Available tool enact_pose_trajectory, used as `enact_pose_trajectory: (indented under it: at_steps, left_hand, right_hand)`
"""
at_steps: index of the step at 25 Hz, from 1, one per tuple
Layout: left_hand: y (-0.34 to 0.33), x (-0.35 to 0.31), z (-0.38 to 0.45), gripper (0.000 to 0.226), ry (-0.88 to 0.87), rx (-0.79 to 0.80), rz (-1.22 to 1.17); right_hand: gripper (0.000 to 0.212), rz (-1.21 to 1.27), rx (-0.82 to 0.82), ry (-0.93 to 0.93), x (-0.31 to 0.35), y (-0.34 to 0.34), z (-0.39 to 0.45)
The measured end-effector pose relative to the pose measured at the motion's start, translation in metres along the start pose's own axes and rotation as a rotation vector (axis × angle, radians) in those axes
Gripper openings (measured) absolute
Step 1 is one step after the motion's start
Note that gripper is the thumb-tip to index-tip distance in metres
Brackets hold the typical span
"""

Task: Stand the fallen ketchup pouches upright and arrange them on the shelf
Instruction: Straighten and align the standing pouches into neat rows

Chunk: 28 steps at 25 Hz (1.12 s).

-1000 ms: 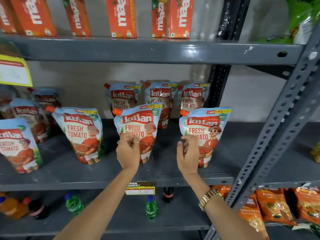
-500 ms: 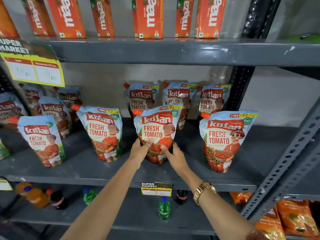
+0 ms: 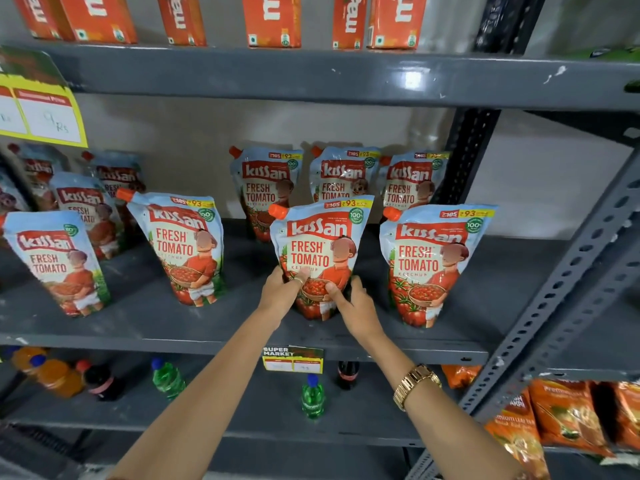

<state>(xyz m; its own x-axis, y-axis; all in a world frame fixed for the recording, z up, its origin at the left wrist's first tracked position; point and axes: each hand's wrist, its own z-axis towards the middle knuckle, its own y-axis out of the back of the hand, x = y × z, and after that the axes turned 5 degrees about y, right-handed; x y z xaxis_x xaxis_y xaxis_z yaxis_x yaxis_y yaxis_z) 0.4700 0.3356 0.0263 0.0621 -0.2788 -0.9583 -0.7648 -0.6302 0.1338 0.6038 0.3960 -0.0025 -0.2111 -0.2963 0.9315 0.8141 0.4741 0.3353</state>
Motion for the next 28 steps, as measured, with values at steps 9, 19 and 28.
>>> enact_pose_trajectory:
  at_steps: [9, 19, 28]
  left_hand:
    - [-0.009, 0.005, -0.018, 0.042, -0.003, -0.083, -0.155]
    - [0.085, 0.008, -0.002, 0.018, -0.263, -0.688, -0.235]
    - [0.187, 0.026, 0.039, 0.042, -0.172, -0.502, -0.048]
  right_hand:
    - [0.059, -0.037, -0.291, 0.213, -0.006, 0.001, -0.017]
    - [0.015, -0.241, -0.313, 0.787, 0.038, -0.081, -0.006]
    - [0.05, -0.209, -0.096, 0.334, 0.063, -0.181, 0.017]
